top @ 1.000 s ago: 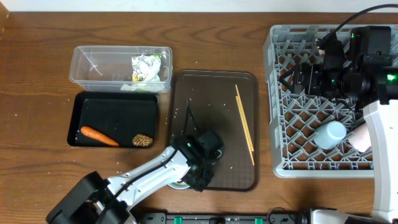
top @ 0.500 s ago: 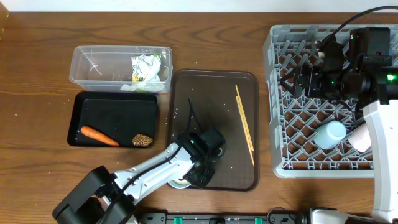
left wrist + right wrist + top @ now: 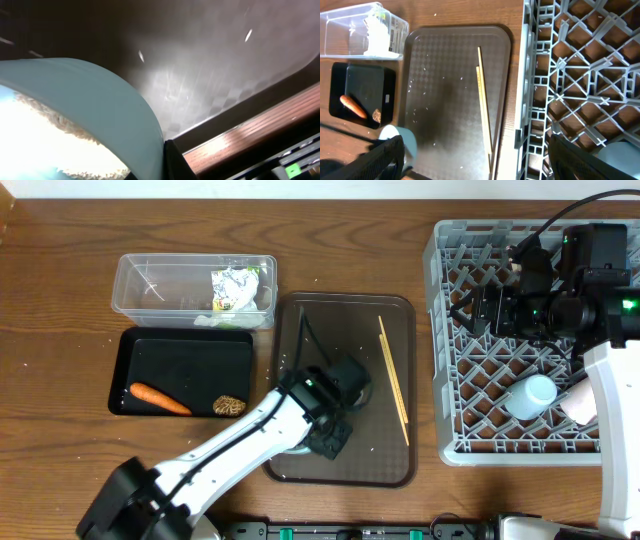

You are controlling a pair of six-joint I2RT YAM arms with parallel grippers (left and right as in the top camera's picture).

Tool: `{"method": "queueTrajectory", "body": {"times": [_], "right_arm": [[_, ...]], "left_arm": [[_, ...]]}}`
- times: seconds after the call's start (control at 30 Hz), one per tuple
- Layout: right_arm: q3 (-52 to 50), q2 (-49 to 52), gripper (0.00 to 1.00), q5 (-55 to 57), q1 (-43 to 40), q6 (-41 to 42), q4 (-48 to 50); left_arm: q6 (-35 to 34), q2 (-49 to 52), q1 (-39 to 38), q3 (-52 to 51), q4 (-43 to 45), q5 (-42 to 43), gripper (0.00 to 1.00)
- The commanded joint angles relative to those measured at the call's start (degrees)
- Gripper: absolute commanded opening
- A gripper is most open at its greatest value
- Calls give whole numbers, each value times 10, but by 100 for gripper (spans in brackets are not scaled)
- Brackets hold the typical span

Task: Sort waste into correct bins and load items into the dishwasher rack
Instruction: 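Grasp the light-blue bowl rim on the brown tray with left gripper, then tip the light-blue bowl over the black tray to pour out rice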

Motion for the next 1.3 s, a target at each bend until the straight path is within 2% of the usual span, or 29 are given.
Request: {"method": "queueTrajectory", "body": {"times": [0.0, 0.1, 0.23, 0.43, 0.47, 0.63, 0.77, 0.87, 0.97, 1.27], "right_arm": [[-1, 0, 84, -3, 3, -5, 2], [-1, 0, 84, -3, 3, -5, 2], [-1, 0, 84, -3, 3, -5, 2], [-1, 0, 84, -3, 3, -5, 2], [-1, 0, 83, -3, 3, -5, 2], [-1, 0, 84, -3, 3, -5, 2], [-1, 0, 84, -3, 3, -5, 2], [-1, 0, 84, -3, 3, -5, 2], [-1, 0, 84, -3, 3, -5, 0], [-1, 0, 84, -2, 3, -5, 0]], "left_arm": [[3, -20, 10, 42, -17, -44, 6], [3, -35, 35, 60, -25, -44, 6], [4, -85, 119, 62, -7, -9, 6], [60, -123, 328, 60, 28, 187, 6], [85, -121, 379, 56, 32, 242, 6], [178, -98, 539, 14, 76, 452, 7], [250, -70, 636, -33, 121, 611, 6], [289, -46, 686, -61, 155, 680, 6], [356, -19, 725, -96, 189, 797, 6], [455, 21, 769, -134, 195, 814, 6]]}}
